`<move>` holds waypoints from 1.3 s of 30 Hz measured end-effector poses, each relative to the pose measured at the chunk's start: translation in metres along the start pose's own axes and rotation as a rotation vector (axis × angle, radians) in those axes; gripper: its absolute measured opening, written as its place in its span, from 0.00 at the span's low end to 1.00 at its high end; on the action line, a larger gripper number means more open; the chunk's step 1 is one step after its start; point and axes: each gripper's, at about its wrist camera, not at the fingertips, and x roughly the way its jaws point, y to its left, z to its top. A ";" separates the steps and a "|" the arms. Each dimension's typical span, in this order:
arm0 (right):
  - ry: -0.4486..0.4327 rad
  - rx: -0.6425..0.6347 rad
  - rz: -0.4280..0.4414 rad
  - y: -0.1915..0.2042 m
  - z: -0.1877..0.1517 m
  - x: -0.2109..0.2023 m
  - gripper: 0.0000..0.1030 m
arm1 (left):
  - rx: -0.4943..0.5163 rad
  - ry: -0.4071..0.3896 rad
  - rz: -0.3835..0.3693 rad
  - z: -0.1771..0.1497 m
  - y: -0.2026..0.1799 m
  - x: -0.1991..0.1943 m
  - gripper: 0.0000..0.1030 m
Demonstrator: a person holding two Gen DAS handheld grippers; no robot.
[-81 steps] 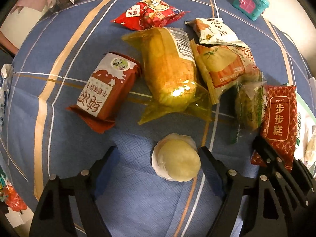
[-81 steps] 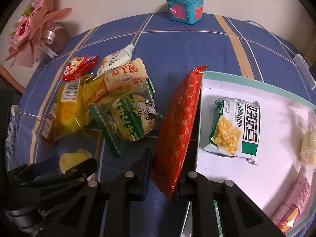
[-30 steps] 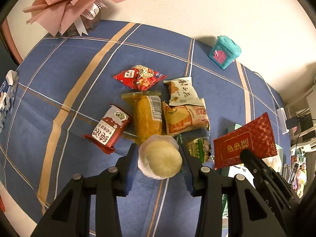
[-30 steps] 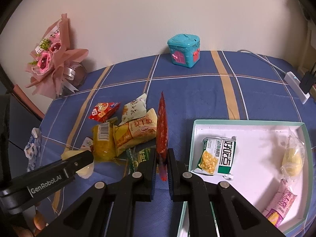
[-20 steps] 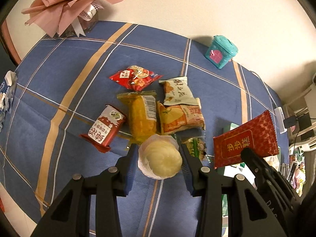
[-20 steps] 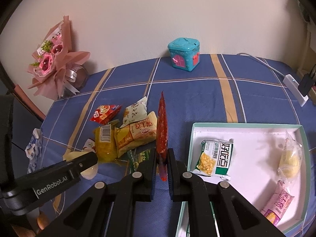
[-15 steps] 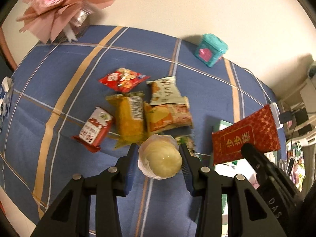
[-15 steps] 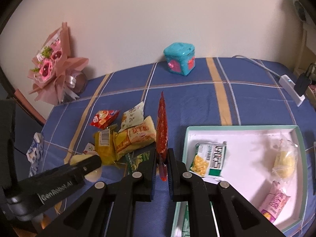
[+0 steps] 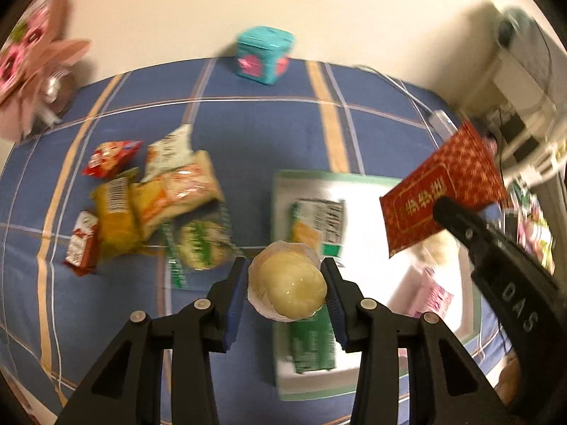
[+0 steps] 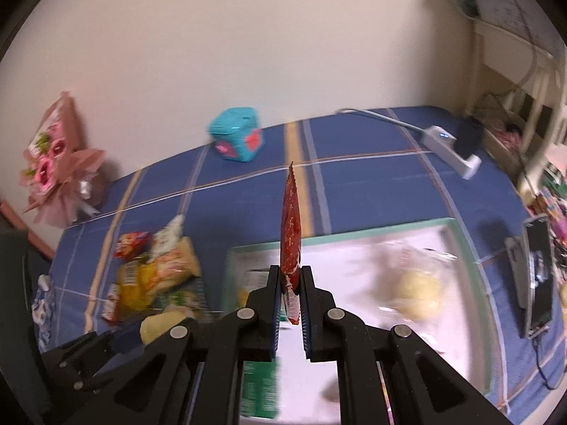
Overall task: Organize snacks
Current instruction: 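Carry the bun and red pack over the tray and open both tools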
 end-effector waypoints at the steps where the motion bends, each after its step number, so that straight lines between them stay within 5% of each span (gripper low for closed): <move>1: 0.002 0.006 -0.011 -0.006 0.000 -0.001 0.10 | 0.018 0.005 0.000 -0.002 -0.008 0.002 0.42; 12: 0.023 0.027 -0.073 -0.053 -0.003 -0.004 0.10 | 0.089 0.054 0.018 -0.013 -0.047 0.025 0.42; 34: 0.115 0.058 -0.078 -0.060 -0.010 0.011 0.13 | 0.081 0.084 0.037 -0.013 -0.046 0.036 0.43; 39: 0.152 0.065 -0.112 -0.064 -0.013 0.017 0.17 | 0.064 0.099 0.052 -0.014 -0.041 0.039 0.51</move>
